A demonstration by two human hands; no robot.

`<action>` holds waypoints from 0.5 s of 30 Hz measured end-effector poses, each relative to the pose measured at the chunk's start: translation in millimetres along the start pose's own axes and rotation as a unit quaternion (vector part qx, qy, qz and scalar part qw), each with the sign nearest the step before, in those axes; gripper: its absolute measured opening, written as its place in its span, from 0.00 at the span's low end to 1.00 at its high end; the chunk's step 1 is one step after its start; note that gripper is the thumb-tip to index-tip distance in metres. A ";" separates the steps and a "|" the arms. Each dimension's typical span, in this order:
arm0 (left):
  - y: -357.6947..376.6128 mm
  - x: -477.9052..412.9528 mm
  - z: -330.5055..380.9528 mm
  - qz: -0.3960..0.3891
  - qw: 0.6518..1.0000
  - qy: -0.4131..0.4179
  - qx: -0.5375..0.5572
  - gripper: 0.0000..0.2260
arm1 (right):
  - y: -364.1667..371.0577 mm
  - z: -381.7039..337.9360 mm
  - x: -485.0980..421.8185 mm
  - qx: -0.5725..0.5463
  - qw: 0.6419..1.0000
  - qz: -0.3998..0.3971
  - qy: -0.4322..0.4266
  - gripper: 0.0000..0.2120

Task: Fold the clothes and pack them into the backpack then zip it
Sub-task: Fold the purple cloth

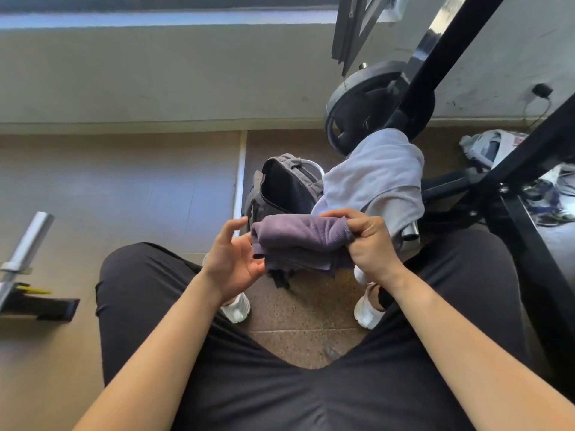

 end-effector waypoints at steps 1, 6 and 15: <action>-0.6 -0.6 -2.3 0.019 0.999 -0.020 -0.023 0.28 | 1.0 -0.7 0.9 0.031 0.999 0.000 -0.028 0.17; -2.5 -7.8 -12.7 0.063 0.989 -0.047 -0.125 0.40 | 7.4 3.2 2.6 0.111 0.990 -0.013 -0.082 0.16; -23.1 -16.0 -4.0 0.103 0.969 0.105 -0.196 0.29 | -34.1 5.0 -5.8 -0.028 0.992 -0.074 0.100 0.13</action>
Point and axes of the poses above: each hand's wrist, its own x-axis away from the middle knuckle, its own y-axis out of the palm, z = x × y, the point moved 2 cm from there along -x, towards the middle knuckle, and after that the axes turned 7 degrees about x, right-handed, at the moved point
